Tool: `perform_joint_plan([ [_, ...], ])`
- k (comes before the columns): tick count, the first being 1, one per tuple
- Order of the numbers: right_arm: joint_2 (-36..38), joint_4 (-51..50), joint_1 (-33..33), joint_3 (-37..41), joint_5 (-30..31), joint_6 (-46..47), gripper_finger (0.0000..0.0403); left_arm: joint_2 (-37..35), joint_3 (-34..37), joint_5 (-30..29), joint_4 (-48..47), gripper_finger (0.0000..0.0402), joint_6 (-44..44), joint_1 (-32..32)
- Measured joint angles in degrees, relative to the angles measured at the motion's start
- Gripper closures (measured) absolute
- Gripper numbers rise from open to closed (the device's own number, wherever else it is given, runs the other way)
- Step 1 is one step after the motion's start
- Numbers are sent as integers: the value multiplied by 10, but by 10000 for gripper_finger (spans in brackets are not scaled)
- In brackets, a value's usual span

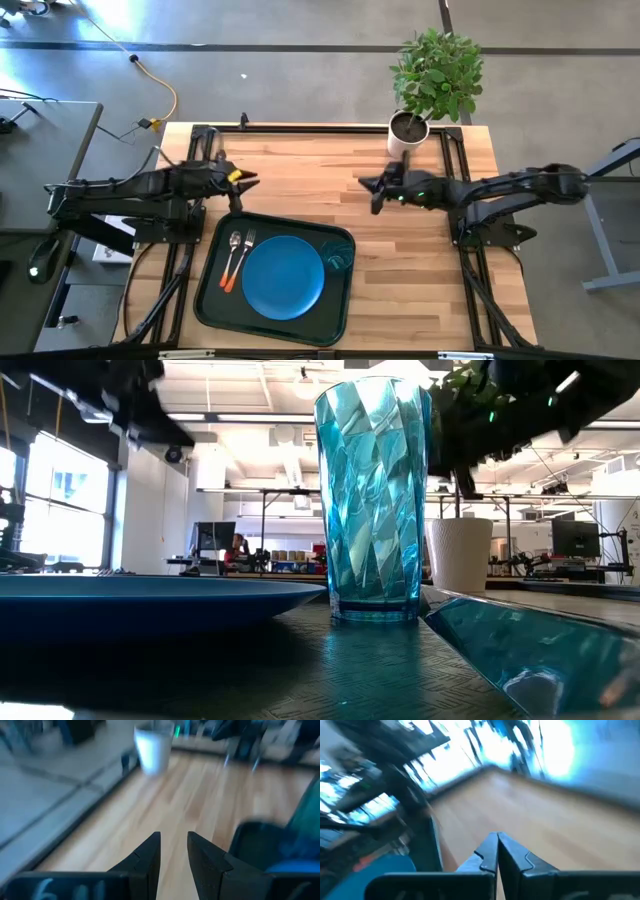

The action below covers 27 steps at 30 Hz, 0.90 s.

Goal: Pick and place plate/cup/fork/spoon on tray
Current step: Return to Home Position

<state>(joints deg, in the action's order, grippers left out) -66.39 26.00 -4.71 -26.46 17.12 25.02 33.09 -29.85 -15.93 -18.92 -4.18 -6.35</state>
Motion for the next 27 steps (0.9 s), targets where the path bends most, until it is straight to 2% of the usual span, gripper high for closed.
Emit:
perform_joint_plan([
  [4,79,37,-6,-1,-86,-151,403,-42,-13,35,69,314,12,4],
  [8,153,-10,3,-1,-162,-258,403,-111,-14,53,92,314,16,13],
  [15,234,-107,5,-1,-172,-291,403,-217,17,53,85,314,66,21],
  [27,310,-153,5,19,-172,-315,403,-290,82,69,92,314,105,21],
])
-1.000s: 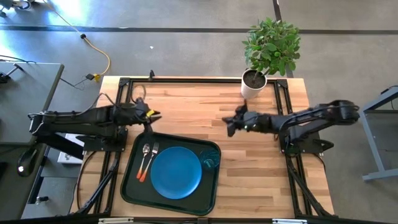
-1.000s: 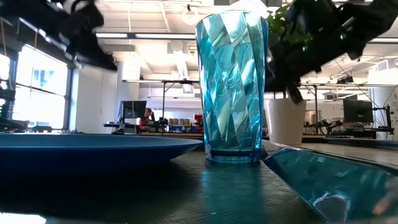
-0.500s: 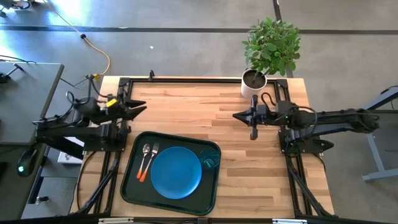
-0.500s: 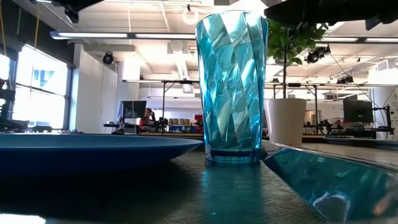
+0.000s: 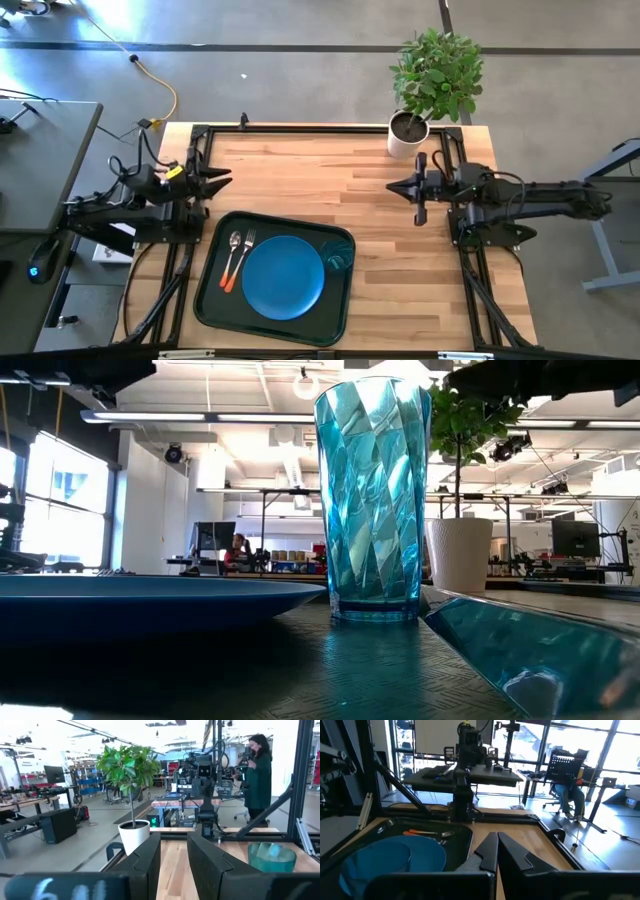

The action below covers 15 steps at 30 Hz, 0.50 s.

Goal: Pick and place plate/cup/fork/spoon on tray
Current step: Return to Home Position

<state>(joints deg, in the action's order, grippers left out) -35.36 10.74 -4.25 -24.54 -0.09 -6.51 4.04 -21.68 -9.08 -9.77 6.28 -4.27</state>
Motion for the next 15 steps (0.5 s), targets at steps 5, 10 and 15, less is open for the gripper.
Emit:
perform_joint_plan([
  [5,38,16,0,42,8,8,403,-30,36,0,15,314,-1,0],
  [10,72,104,2,119,-5,26,403,-38,82,0,67,314,-18,0],
  [15,115,178,1,191,2,40,403,-35,109,-16,98,314,-33,0],
])
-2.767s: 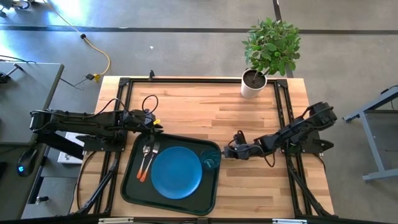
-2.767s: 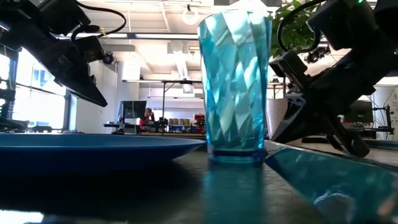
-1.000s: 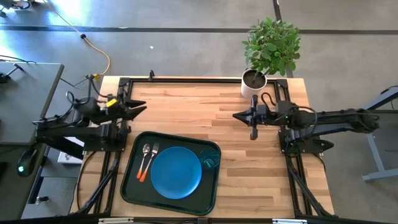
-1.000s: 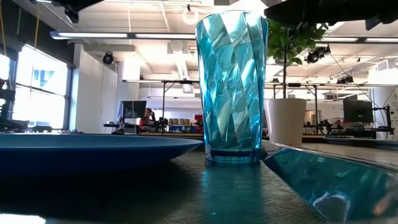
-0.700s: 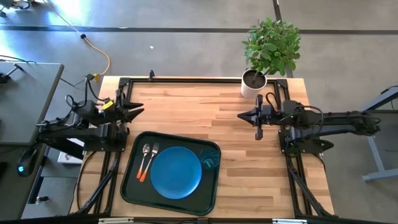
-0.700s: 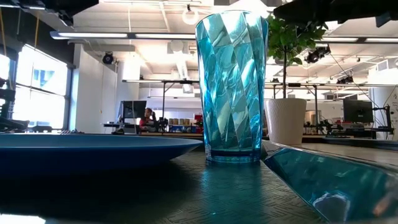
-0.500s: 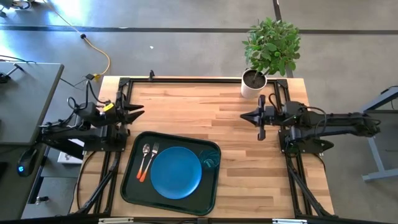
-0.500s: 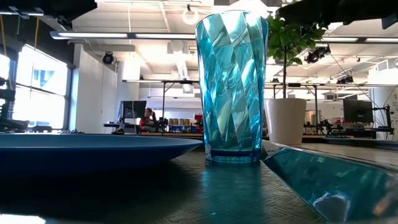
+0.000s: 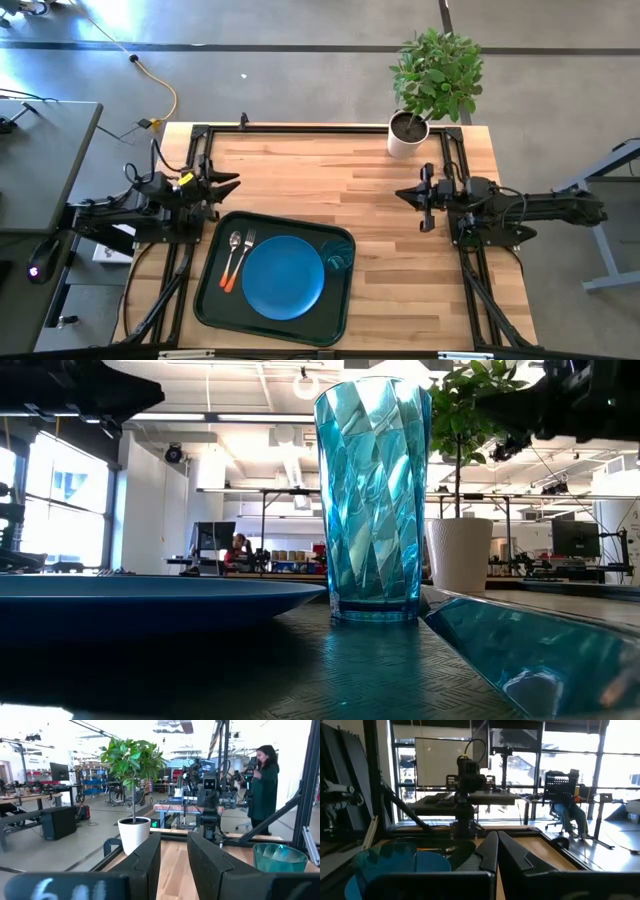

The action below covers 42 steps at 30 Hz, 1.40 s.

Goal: Pick and place plate/cup/fork/spoon on tray
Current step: Return to Home Position

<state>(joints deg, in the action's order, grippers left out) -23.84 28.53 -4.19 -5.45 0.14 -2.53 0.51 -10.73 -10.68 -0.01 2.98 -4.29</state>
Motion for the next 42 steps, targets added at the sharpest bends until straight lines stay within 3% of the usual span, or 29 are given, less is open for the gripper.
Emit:
perform_joint_plan([
  [7,48,-24,0,21,-2,9,403,0,49,0,65,314,-3,0],
  [18,56,-82,0,21,6,10,403,0,100,23,145,314,-6,-1],
  [42,56,-114,0,25,-28,2,403,0,100,27,136,314,46,-3],
])
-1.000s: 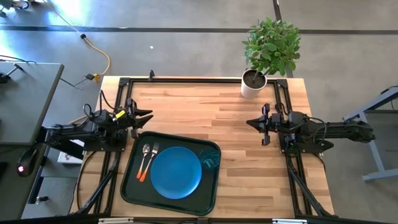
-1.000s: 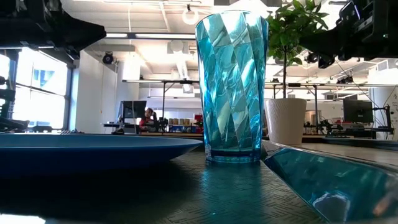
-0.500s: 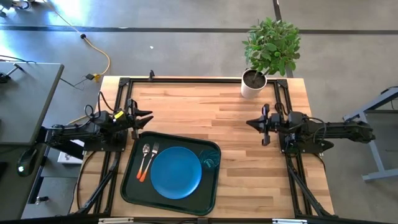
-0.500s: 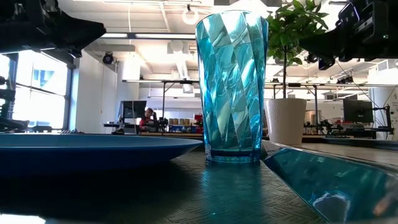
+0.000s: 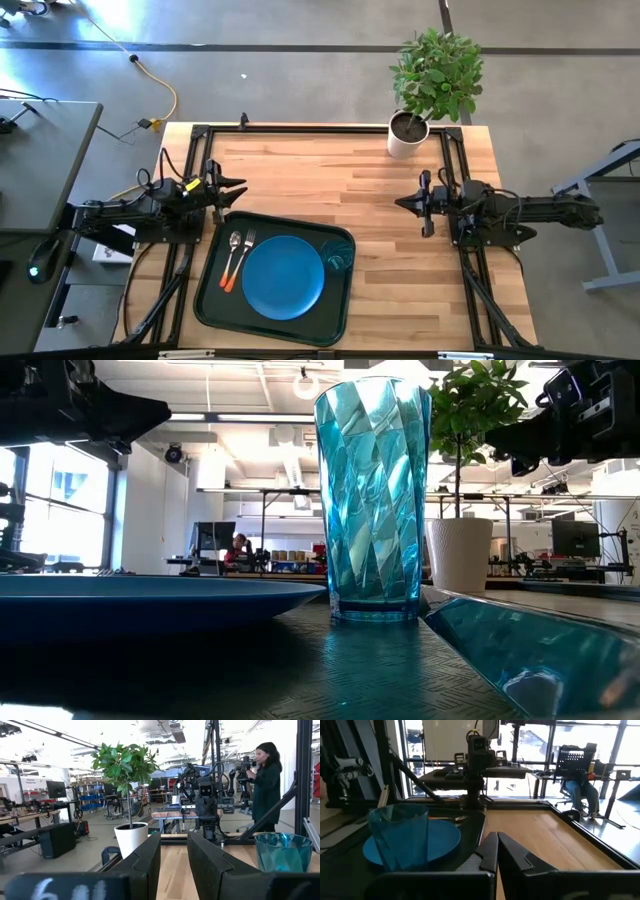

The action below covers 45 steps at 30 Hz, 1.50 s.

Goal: Pick and place plate/cup/fork/spoon on tray
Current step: Return to Home Position

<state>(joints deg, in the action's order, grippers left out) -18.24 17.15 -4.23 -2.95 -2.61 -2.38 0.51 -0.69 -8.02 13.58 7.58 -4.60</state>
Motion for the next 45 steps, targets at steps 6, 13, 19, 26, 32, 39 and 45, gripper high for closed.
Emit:
perform_joint_plan([
  [6,0,-8,1,24,-5,61,403,0,0,0,-8,314,-15,0],
  [13,0,29,7,24,-10,0,403,0,0,35,-42,314,-32,0],
  [19,0,42,7,24,-10,-6,403,0,0,29,-72,339,-44,0],
  [26,-1,30,10,24,-6,19,403,0,0,38,-125,396,-67,3],
  [32,0,0,10,24,-26,4,402,1,0,49,-128,398,-74,11],
  [39,0,-28,11,24,-151,11,402,5,0,54,-114,400,-79,42],
  [45,-1,9,9,24,-93,-25,402,4,-1,42,-60,399,-80,62],
])
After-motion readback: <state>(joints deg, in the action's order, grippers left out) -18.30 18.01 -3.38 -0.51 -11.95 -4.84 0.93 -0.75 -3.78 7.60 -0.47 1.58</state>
